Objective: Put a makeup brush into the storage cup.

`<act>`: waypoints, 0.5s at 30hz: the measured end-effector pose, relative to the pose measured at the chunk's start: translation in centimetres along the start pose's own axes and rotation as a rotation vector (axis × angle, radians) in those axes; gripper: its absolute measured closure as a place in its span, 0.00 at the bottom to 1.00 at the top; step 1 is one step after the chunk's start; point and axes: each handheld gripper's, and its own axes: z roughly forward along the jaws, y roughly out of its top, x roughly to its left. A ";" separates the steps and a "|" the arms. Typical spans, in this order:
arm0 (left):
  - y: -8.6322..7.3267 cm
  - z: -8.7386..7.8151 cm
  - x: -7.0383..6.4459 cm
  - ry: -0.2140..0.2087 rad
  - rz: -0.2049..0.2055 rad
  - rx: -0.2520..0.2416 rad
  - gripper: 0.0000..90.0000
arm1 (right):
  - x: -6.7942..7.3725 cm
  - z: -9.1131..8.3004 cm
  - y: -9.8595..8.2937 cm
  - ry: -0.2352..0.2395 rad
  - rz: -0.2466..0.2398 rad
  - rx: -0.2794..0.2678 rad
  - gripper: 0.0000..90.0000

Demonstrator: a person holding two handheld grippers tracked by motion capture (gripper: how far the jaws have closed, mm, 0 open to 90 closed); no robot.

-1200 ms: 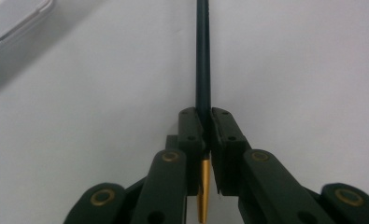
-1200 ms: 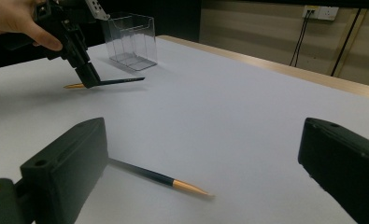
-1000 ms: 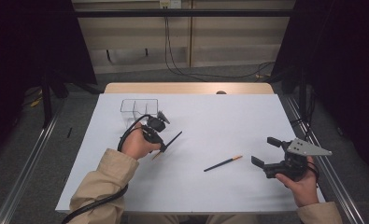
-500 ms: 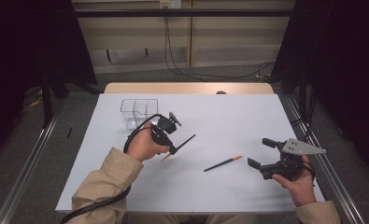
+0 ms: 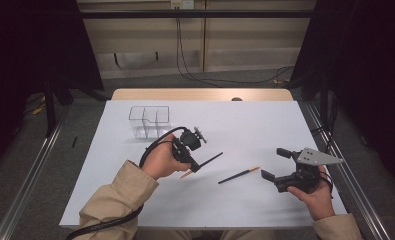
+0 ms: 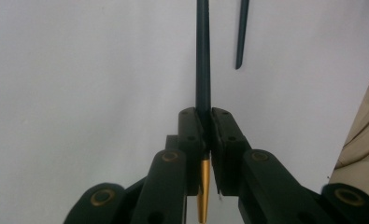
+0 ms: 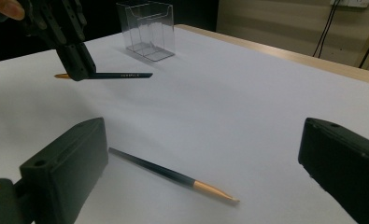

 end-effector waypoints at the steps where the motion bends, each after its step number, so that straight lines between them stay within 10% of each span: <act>1: 0.1 0.0 -0.2 -0.002 0.004 0.000 0.93 | 0.0 0.0 0.0 0.000 0.000 0.000 0.01; 15: 1.2 0.4 -2.7 -0.045 0.084 -0.005 0.93 | 0.5 0.6 0.5 0.040 -0.020 0.002 0.01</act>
